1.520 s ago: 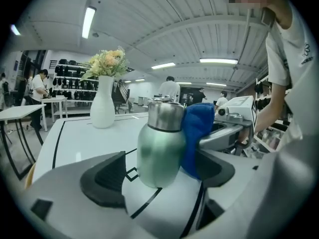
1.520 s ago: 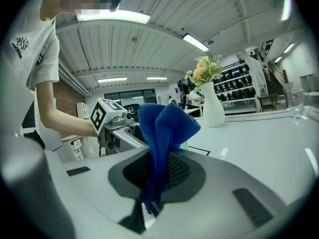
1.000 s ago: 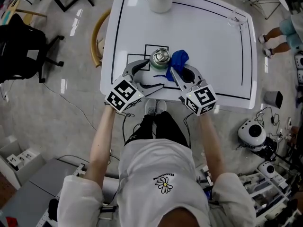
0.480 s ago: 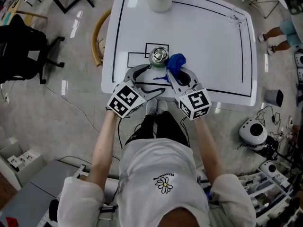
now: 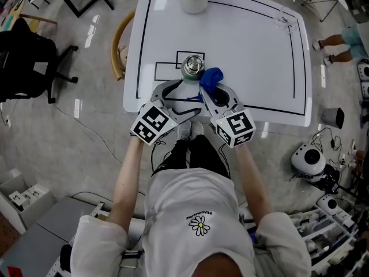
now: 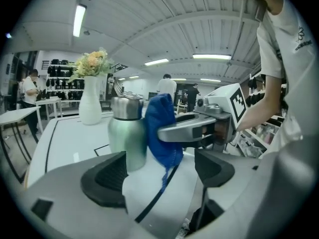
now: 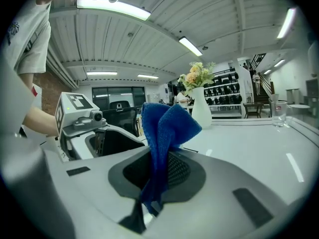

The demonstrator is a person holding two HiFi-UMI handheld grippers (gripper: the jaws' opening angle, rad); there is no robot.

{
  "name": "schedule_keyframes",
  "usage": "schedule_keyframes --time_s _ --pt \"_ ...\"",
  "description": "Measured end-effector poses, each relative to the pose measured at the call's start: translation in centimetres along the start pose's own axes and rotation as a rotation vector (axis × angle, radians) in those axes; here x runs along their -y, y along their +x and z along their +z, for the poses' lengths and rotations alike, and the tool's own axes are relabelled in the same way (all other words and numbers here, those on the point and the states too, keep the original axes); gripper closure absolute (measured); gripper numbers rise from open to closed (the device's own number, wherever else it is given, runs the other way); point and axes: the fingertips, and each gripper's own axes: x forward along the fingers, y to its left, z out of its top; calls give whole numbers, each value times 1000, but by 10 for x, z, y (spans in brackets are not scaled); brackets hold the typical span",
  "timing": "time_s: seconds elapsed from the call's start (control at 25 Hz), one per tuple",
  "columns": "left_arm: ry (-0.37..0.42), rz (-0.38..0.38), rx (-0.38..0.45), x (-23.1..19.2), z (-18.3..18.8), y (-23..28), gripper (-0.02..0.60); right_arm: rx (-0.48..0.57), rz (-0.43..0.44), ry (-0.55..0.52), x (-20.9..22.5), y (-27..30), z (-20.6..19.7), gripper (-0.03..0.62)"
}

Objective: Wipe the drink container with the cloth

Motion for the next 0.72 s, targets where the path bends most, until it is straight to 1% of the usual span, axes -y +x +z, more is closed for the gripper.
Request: schedule_keyframes --time_s 0.08,0.2,0.36,0.56,0.72 --pt "-8 54 -4 -23 -2 -6 167 -2 2 -3 0 0 0 551" --pt "-6 84 -12 -49 0 -2 167 1 1 -1 1 -1 0 551" --pt "-7 65 -5 -57 8 8 167 4 -1 0 0 1 1 551" --pt "12 23 -32 -45 5 16 167 3 -15 -5 5 1 1 551" --pt "5 16 -33 -35 5 17 167 0 -37 -5 14 1 2 551"
